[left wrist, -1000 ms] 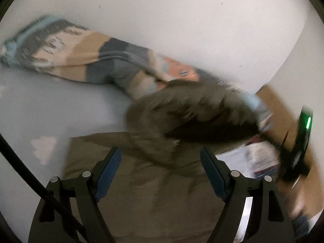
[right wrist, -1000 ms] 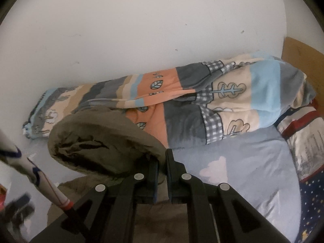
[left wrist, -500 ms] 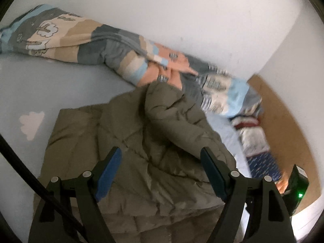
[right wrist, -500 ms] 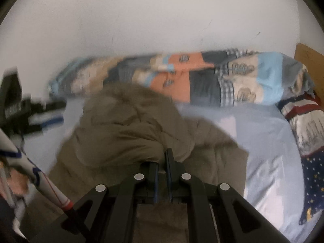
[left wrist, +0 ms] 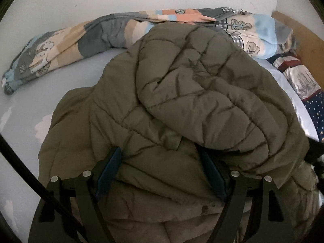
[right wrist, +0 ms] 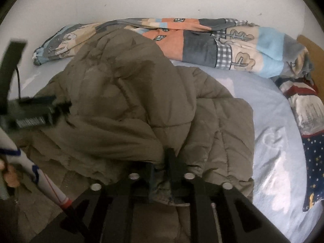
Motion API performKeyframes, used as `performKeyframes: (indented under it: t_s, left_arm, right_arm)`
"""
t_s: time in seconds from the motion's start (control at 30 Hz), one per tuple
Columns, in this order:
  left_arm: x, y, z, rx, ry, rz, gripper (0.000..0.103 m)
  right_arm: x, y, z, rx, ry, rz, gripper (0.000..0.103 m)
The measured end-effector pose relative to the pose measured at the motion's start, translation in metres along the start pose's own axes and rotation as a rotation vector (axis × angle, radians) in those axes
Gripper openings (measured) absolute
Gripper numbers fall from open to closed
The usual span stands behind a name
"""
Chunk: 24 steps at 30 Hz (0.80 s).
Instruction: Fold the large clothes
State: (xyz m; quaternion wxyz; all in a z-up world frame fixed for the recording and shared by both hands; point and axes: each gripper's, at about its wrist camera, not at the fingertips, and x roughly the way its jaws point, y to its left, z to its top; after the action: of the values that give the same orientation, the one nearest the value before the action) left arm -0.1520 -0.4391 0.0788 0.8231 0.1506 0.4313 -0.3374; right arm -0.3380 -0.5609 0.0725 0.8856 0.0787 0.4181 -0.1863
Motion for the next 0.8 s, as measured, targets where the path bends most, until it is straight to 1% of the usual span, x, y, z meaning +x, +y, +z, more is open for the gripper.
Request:
performKeyframes:
  t_s: [0.07, 0.13, 0.2, 0.23, 0.27, 0.3, 0.33, 0.37, 0.4, 0.5, 0.53, 0.6, 0.67, 0.73, 0.8]
  left_arm:
    - [-0.001, 0.002, 0.000, -0.007, -0.004, -0.012, 0.079]
    - [-0.002, 0.003, -0.001, -0.004, -0.009, -0.019, 0.079]
    - [-0.003, 0.002, -0.005, 0.000, -0.018, -0.020, 0.079]
    - [-0.004, 0.002, -0.006, 0.001, -0.021, -0.021, 0.079]
    - [-0.004, 0.003, -0.007, -0.001, -0.024, -0.022, 0.079]
    - [-0.003, 0.002, -0.006, -0.003, -0.025, -0.023, 0.079]
    - [-0.004, 0.003, -0.007, -0.004, -0.026, -0.026, 0.079]
    - [-0.004, 0.004, -0.007, -0.003, -0.025, -0.029, 0.079]
    - [-0.004, 0.003, -0.007, -0.002, -0.025, -0.031, 0.079]
    - [-0.004, 0.005, -0.007, -0.005, -0.027, -0.045, 0.079]
    - [-0.004, 0.006, -0.008, -0.006, -0.030, -0.052, 0.079]
    - [-0.003, 0.007, -0.009, -0.005, -0.034, -0.069, 0.079]
    - [-0.001, 0.006, -0.011, 0.005, -0.036, -0.075, 0.079]
    - [0.001, 0.003, -0.014, 0.022, -0.045, -0.065, 0.079]
    - [0.002, 0.001, -0.017, 0.034, -0.057, -0.053, 0.080]
  right_arm:
    - [-0.010, -0.004, 0.003, 0.015, -0.012, 0.004, 0.028]
    - [-0.028, -0.008, 0.007, 0.049, -0.035, 0.039, 0.028]
    - [-0.043, -0.008, 0.012, 0.058, -0.072, 0.044, 0.029]
    - [-0.051, -0.008, 0.017, 0.061, -0.105, 0.049, 0.030]
    - [-0.057, -0.007, 0.022, 0.066, -0.136, 0.058, 0.037]
    - [-0.061, -0.007, 0.026, 0.072, -0.161, 0.067, 0.051]
    - [-0.061, -0.007, 0.032, 0.082, -0.181, 0.077, 0.059]
    - [-0.057, -0.007, 0.038, 0.096, -0.194, 0.087, 0.070]
    - [-0.049, -0.009, 0.042, 0.109, -0.197, 0.103, 0.071]
    - [-0.018, -0.006, 0.049, 0.132, -0.150, 0.129, 0.071]
    - [-0.003, -0.004, 0.048, 0.137, -0.119, 0.136, 0.071]
    - [0.025, 0.000, 0.041, 0.125, -0.034, 0.088, 0.071]
    - [0.045, 0.003, 0.029, 0.094, 0.014, 0.058, 0.073]
    - [0.056, 0.006, 0.020, 0.047, 0.033, 0.038, 0.074]
    - [0.064, 0.001, 0.015, 0.063, 0.050, 0.069, 0.075]
